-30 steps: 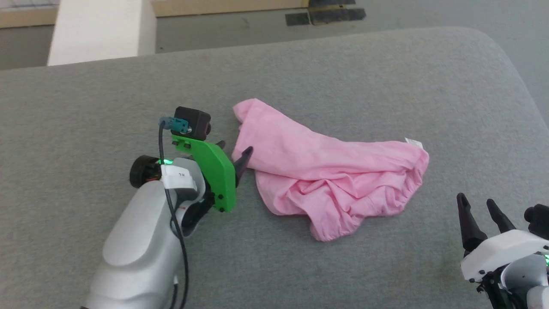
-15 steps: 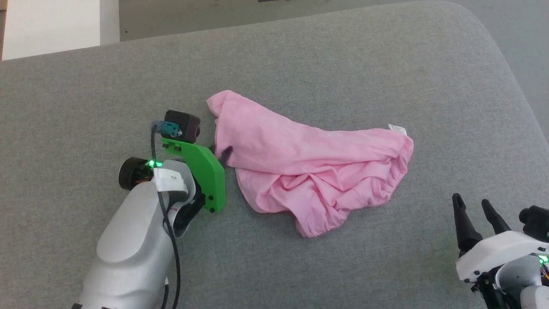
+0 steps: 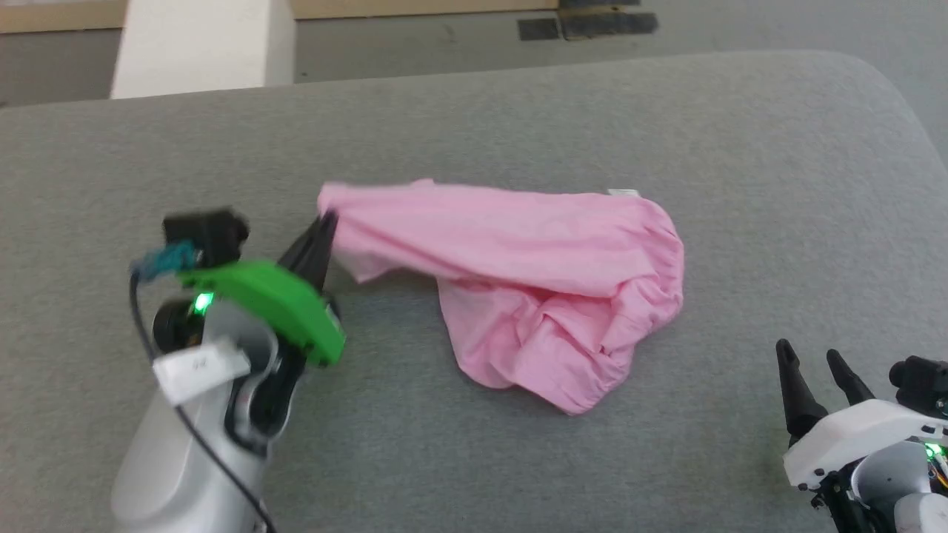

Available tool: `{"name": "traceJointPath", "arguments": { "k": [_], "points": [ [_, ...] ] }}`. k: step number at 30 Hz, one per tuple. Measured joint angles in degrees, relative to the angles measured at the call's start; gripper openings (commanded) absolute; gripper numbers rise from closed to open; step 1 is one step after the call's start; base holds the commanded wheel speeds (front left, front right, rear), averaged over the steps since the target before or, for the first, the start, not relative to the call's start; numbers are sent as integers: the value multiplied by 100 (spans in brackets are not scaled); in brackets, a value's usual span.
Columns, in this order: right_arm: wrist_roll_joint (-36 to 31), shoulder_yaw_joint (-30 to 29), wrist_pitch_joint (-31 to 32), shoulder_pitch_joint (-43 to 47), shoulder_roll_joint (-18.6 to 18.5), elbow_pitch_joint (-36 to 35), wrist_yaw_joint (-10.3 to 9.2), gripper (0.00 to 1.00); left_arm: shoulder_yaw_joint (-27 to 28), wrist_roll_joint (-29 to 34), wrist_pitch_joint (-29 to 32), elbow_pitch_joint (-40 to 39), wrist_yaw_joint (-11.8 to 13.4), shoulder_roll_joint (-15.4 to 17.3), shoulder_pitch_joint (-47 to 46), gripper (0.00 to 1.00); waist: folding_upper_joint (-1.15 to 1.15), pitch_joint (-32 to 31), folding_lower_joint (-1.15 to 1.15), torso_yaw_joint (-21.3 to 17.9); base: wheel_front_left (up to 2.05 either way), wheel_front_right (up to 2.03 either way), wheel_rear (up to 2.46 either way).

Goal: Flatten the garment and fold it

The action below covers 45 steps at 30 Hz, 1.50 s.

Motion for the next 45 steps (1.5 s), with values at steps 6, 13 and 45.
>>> {"name": "traceJointPath", "arguments": {
  "k": [6,13,45],
  "points": [
    [-21,77,109,-2,0,-20,0,100,144,-199,322,-565,504,135,1483,0,0,-153,0,441,0,0,0],
    [-69,88,209,-4,2,-53,0,100,-126,-582,913,-524,621,-79,2418,100,0,-248,0,911,0,0,0],
    [-1998,1388,3289,-3245,-129,1237,1,100,554,934,-2472,-680,322,-205,1664,100,0,501,0,1501,0,0,0]
  ]
}}
